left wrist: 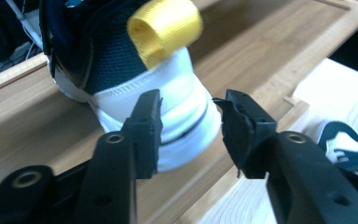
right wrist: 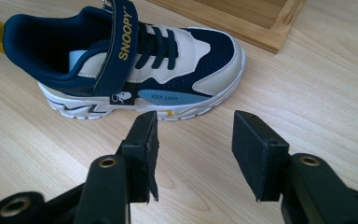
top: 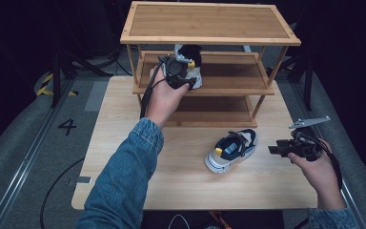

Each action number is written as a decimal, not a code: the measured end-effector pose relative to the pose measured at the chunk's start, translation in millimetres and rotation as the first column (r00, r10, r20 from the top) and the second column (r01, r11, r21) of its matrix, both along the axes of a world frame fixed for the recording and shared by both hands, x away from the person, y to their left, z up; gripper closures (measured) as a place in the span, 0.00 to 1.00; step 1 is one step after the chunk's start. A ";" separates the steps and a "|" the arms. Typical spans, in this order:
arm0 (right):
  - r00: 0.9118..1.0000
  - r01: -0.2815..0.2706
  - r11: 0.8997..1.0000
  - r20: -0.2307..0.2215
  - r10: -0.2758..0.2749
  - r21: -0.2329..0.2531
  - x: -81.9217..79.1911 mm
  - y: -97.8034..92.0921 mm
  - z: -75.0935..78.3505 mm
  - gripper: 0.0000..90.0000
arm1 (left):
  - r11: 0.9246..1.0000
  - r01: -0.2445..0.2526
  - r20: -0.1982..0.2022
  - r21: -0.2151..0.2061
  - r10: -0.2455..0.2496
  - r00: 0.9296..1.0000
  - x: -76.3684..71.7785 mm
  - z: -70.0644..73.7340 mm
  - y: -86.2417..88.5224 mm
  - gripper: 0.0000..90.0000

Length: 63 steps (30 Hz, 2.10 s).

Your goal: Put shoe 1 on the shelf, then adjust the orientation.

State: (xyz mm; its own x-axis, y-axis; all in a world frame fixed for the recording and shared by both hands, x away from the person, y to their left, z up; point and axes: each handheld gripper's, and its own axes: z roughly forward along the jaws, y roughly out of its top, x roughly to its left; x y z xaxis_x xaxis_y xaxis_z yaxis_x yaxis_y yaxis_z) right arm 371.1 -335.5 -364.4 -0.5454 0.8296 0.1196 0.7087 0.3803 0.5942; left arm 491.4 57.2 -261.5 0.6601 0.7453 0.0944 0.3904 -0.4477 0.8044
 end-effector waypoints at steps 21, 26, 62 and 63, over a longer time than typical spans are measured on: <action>0.995 -0.096 0.995 0.010 0.096 -0.036 -9.8 33.2 14.6 0.55 | 0.995 0.059 -0.119 0.086 -0.049 0.992 -73.3 -20.8 46.8 0.37; 0.993 -0.119 0.992 0.008 0.120 -0.038 -10.0 40.9 17.0 0.55 | 0.996 0.054 -0.165 0.075 -0.041 0.985 -85.7 -40.3 58.2 0.36; 0.907 -0.416 0.907 0.040 0.418 -0.061 3.6 156.5 9.0 0.76 | 0.988 0.020 -0.411 0.151 0.044 0.910 -115.4 -134.6 123.4 0.31; 0.909 -0.412 0.909 0.042 0.415 -0.065 5.0 158.0 7.7 0.78 | 0.988 0.018 -0.410 0.154 0.047 0.911 -116.4 -135.1 124.3 0.31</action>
State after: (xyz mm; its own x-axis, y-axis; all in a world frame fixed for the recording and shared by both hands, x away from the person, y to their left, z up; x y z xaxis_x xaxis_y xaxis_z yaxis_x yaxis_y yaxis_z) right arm 376.0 -177.5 -356.7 -0.8451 0.5329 0.0430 0.4493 0.6643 0.5974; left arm 375.0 181.4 -396.6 0.6539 0.7533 -0.0704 0.6788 -0.5431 0.4943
